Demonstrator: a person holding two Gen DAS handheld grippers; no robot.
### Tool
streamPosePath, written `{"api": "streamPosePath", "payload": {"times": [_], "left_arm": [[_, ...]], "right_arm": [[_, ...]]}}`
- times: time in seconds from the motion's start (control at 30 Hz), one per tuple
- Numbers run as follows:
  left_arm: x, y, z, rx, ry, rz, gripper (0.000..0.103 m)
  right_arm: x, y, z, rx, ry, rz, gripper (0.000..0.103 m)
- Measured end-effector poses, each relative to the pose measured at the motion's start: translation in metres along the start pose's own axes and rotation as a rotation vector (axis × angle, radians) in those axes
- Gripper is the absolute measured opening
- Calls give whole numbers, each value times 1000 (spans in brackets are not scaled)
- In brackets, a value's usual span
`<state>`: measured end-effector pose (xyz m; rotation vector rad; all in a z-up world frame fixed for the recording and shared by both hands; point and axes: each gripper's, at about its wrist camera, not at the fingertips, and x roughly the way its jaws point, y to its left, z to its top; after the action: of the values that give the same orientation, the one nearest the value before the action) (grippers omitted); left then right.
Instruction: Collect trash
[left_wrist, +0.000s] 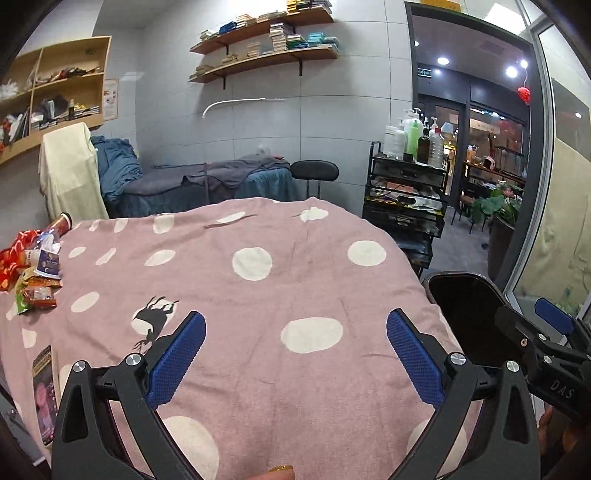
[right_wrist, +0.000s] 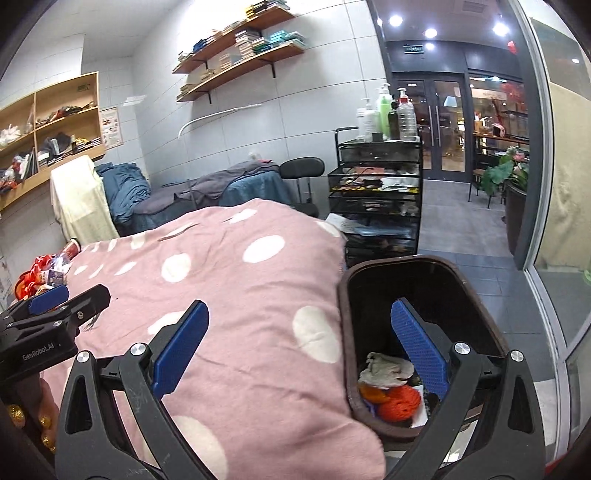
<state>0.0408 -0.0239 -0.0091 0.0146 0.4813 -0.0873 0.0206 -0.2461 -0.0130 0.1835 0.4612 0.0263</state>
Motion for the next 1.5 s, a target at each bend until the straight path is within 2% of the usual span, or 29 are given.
{"api": "streamPosePath", "payload": {"times": [0.33,1.5], "left_arm": [[-15,12,-9,-20,-31,34,98],[-16,13,-11,-32,-33,23,98]], "right_arm": [[-11,18,-7,-24,-16,17,98],[-9,8,-5,-6,-12,1,98]]}}
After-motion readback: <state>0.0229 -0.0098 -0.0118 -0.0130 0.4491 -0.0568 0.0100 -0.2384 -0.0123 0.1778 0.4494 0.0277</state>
